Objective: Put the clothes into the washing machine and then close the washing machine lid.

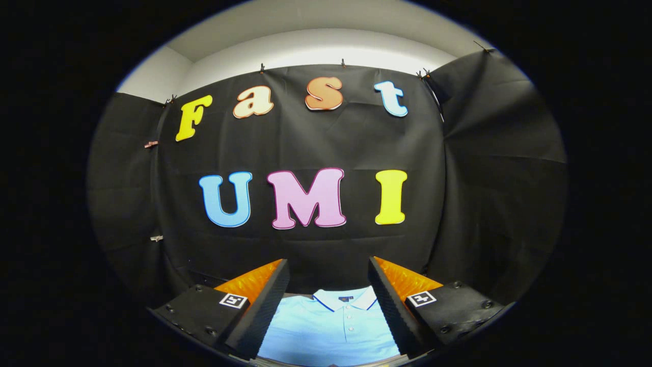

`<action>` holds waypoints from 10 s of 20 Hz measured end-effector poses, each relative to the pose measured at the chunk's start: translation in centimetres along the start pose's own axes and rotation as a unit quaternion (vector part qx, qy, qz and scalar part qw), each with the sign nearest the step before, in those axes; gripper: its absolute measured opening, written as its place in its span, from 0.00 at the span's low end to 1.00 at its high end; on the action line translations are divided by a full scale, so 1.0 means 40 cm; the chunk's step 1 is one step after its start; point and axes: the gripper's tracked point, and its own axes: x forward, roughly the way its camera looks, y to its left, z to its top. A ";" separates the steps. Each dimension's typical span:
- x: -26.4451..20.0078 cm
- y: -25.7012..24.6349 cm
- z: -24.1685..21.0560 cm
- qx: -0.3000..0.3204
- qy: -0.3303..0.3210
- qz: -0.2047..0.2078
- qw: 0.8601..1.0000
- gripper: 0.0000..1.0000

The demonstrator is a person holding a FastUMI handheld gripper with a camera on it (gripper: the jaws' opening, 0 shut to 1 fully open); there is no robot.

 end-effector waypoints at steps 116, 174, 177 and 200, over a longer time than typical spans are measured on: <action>0.198 1.029 -0.613 0.099 0.339 0.210 0.912 0.08; 0.277 0.930 -1.406 0.024 0.464 -0.007 0.885 1.00; 0.282 0.946 -1.286 0.022 0.426 0.009 0.904 1.00; 0.662 1.039 -0.707 0.010 0.262 0.013 0.965 1.00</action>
